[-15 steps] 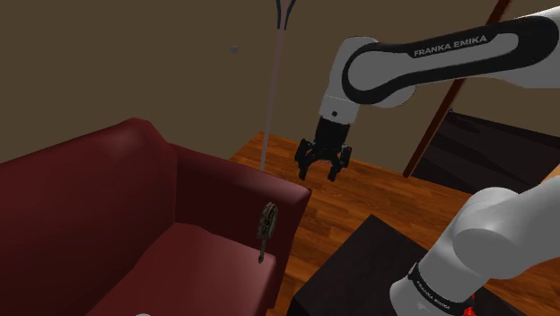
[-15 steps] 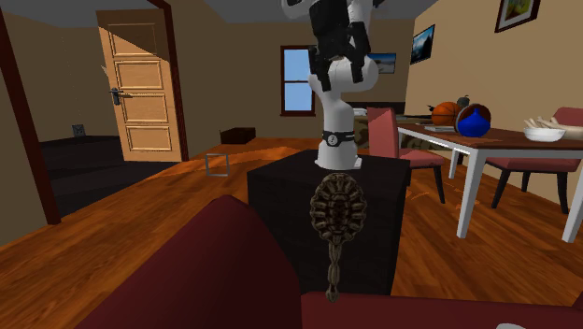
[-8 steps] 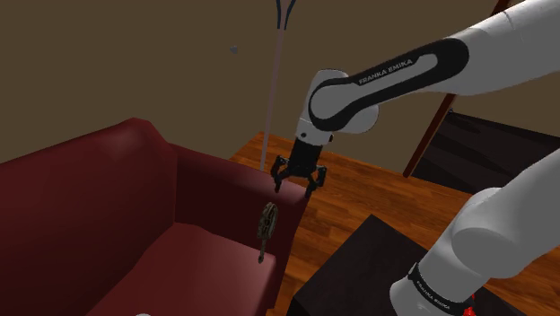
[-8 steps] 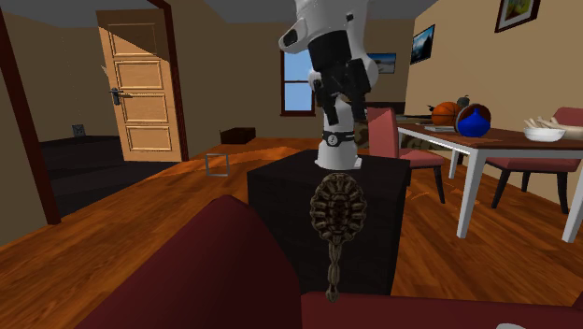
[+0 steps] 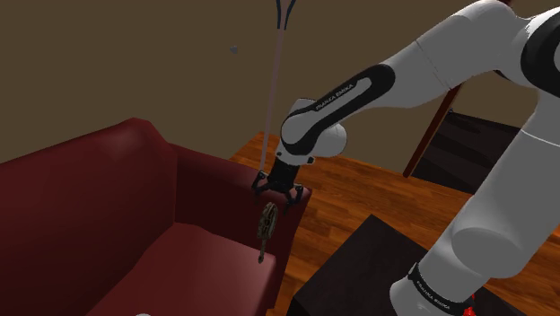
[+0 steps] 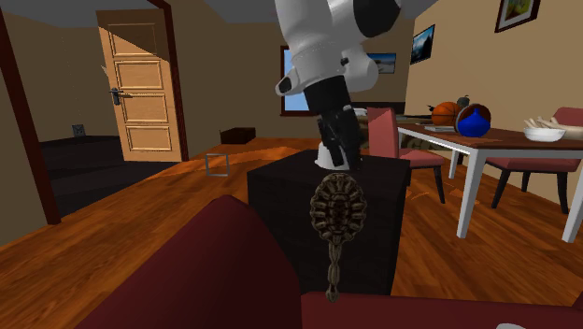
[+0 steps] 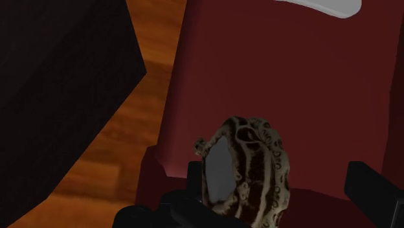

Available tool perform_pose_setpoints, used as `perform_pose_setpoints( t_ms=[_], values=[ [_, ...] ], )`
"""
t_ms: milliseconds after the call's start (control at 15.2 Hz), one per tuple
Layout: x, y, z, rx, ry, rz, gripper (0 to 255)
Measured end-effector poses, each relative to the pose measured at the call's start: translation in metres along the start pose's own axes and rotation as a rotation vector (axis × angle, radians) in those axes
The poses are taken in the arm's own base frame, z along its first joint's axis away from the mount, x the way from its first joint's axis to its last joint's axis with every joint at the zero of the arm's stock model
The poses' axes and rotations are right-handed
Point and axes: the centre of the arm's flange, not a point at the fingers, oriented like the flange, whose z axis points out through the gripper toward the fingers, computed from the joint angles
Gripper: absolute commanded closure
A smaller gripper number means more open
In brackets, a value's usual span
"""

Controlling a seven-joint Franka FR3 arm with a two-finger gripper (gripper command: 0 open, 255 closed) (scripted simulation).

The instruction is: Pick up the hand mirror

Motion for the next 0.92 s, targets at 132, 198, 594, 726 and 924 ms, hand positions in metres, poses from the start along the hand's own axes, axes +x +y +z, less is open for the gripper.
perform_pose_setpoints(
  t_ms=[132,198,594,726,924],
  values=[
    [0.005,0.0,0.012,0.003,-0.001,0.01,0],
    [0.007,0.0,0.017,0.003,-0.001,0.011,0],
    [0.013,0.005,0.04,0.004,0.0,0.013,255],
    [0.013,0.005,0.04,0.005,0.001,0.013,255],
    [0.013,0.004,0.039,0.006,0.001,0.012,255]
  ],
)
